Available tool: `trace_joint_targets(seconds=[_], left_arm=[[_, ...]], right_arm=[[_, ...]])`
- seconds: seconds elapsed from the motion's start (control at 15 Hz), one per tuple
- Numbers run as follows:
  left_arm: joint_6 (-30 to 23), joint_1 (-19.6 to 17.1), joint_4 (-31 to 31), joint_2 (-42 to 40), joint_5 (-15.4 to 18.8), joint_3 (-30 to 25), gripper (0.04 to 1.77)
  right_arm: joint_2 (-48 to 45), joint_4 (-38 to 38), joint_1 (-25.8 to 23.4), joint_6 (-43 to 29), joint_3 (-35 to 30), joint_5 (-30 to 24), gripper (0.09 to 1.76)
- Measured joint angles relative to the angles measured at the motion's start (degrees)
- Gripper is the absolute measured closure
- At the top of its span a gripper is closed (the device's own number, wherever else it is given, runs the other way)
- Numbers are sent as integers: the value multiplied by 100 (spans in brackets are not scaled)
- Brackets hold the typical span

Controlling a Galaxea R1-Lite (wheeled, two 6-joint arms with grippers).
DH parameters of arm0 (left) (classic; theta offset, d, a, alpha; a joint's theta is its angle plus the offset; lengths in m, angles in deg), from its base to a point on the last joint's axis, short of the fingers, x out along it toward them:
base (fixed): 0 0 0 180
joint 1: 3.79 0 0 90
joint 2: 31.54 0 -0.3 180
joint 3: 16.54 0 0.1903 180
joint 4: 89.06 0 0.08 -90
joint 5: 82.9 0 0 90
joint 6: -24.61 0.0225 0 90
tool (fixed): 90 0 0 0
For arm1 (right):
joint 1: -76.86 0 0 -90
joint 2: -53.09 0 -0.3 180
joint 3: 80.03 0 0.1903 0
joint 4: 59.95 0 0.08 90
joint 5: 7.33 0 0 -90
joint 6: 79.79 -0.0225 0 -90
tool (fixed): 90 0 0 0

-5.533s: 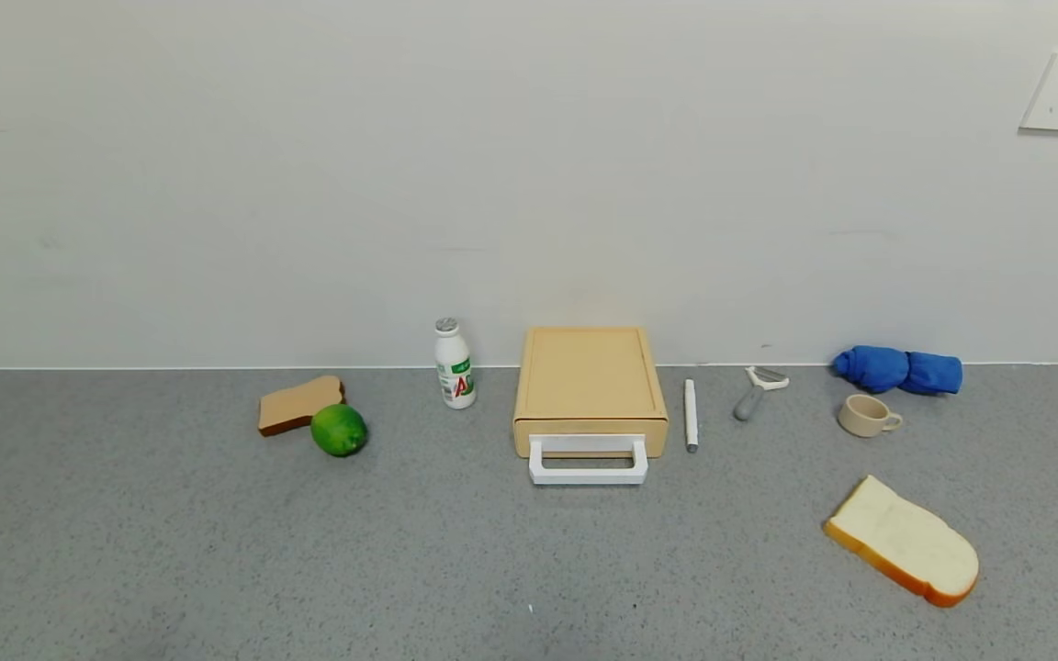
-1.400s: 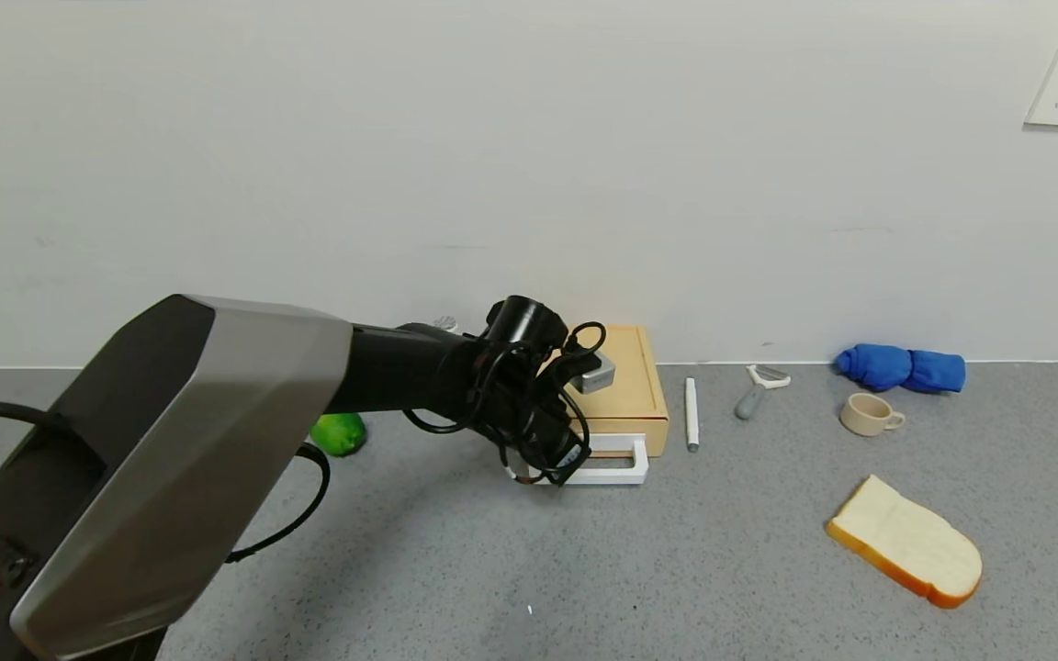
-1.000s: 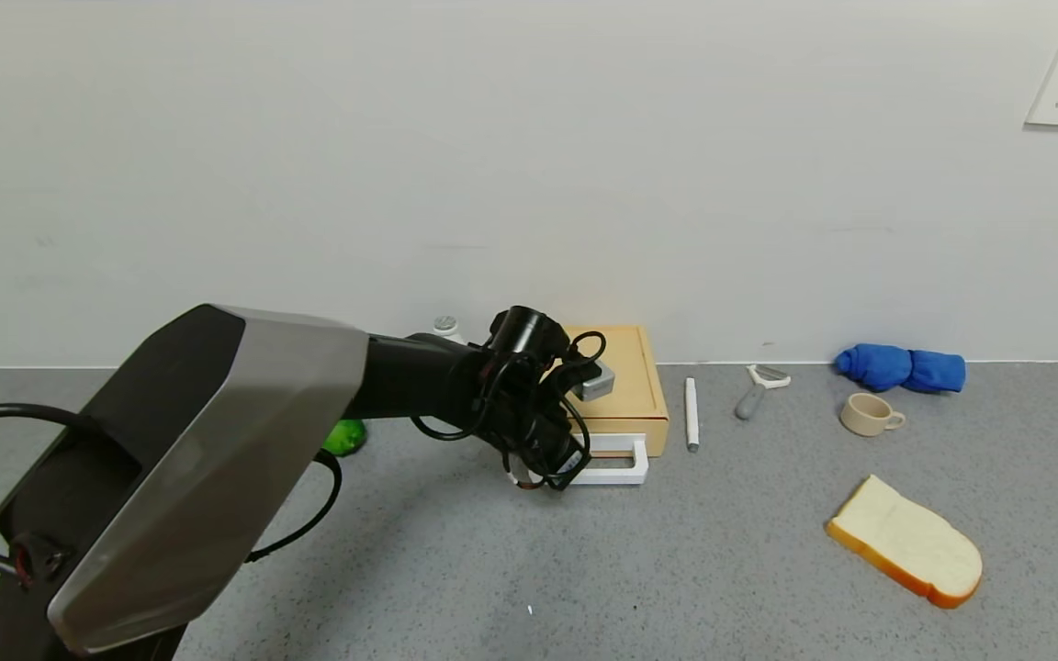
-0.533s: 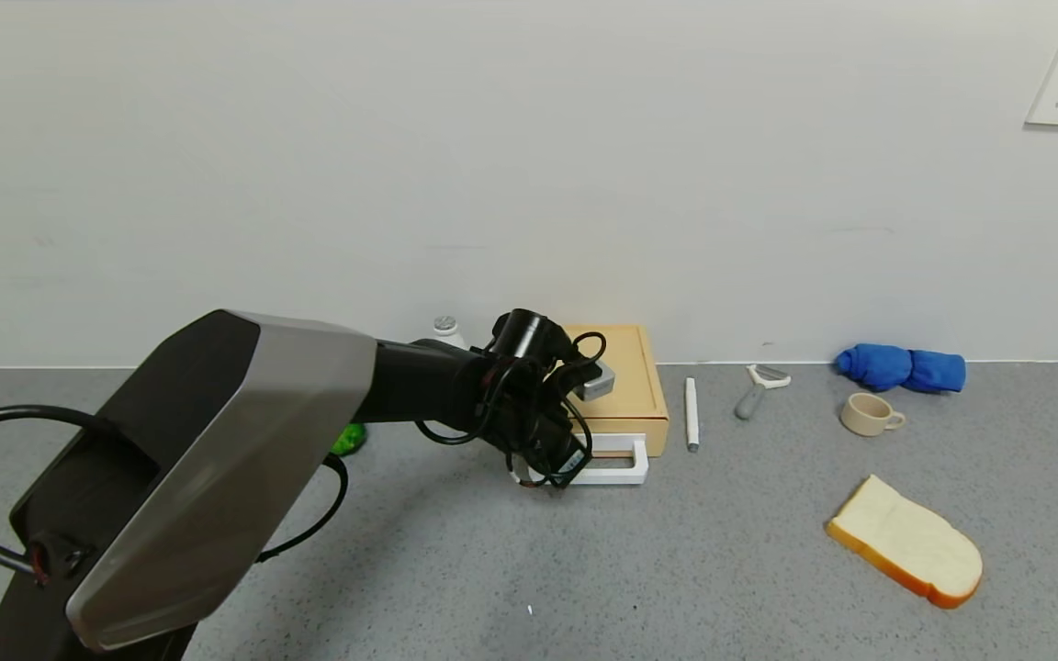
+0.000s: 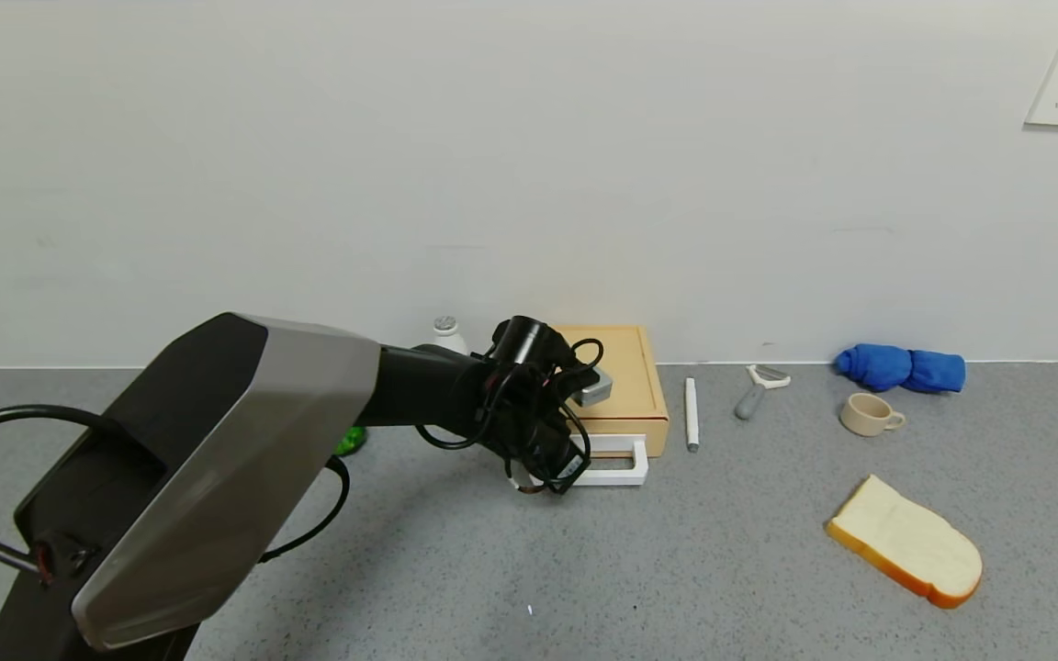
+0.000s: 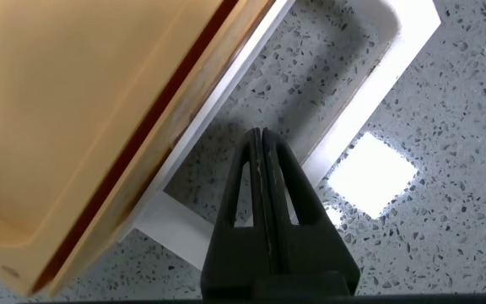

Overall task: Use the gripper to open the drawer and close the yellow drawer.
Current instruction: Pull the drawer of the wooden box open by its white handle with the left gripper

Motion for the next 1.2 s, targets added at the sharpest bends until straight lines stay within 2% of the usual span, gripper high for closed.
trace_joint_targets(seconds=[0.8, 0.93, 1.2], left_arm=[[-61, 151, 33, -430, 72, -816, 170], [-262, 207, 39, -527, 80, -946, 170], [-330, 284, 9, -761, 91, -1271, 170]], right_arm=[[0, 0, 0, 2, 0, 0, 15], [0, 0, 0, 2, 0, 2, 15], [0, 0, 0, 2, 0, -2, 15]])
